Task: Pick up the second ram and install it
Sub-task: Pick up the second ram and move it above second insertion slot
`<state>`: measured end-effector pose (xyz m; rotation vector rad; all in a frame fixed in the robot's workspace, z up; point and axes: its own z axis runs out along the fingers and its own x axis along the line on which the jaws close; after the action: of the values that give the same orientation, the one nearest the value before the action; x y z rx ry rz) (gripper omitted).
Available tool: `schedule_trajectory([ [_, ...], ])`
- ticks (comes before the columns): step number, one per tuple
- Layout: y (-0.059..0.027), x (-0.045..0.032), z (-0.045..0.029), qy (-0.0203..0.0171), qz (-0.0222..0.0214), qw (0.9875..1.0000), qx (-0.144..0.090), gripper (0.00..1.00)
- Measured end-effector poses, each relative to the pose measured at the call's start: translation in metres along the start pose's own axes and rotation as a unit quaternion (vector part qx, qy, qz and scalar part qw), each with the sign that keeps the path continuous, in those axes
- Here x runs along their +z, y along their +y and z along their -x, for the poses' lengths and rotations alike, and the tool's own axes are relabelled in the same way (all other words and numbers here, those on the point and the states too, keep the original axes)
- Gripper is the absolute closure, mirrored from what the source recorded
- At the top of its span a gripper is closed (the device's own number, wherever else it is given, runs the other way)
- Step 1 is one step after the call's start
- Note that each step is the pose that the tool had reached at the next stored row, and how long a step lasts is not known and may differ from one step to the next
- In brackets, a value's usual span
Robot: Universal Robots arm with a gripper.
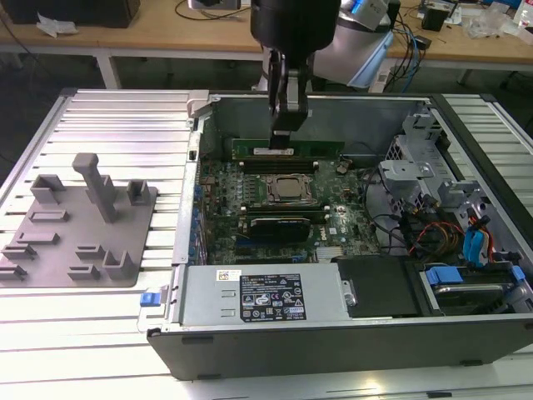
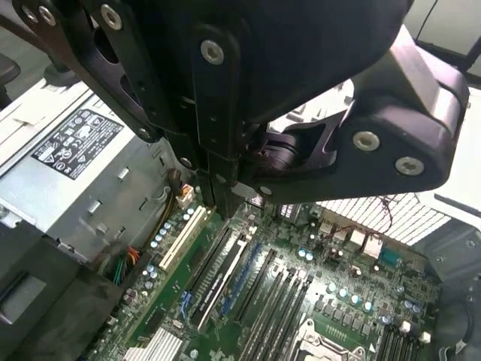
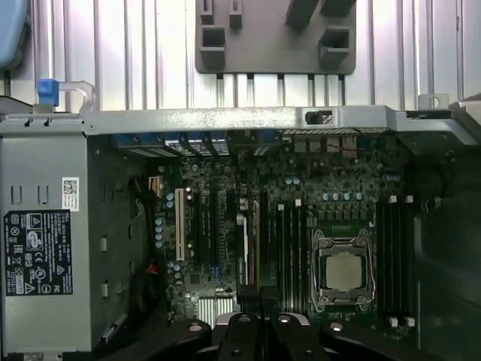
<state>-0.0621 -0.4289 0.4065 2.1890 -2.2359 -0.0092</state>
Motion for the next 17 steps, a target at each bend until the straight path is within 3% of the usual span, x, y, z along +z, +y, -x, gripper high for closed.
schedule_trajectory([
  [4, -0.0131, 0.0073, 0.002, -0.0002, 0.0057, 1.0, 0.0, 0.91],
  [10, -0.0261, 0.0162, 0.007, -0.0001, 0.0116, 0.9999, 0.0, 0.91],
  [14, -0.0299, 0.021, 0.012, -0.0003, 0.0128, 0.9999, 0.0, 0.91],
  [17, -0.0303, 0.0291, 0.0182, -0.007, 0.0129, 0.9999, 0.0, 0.91],
])
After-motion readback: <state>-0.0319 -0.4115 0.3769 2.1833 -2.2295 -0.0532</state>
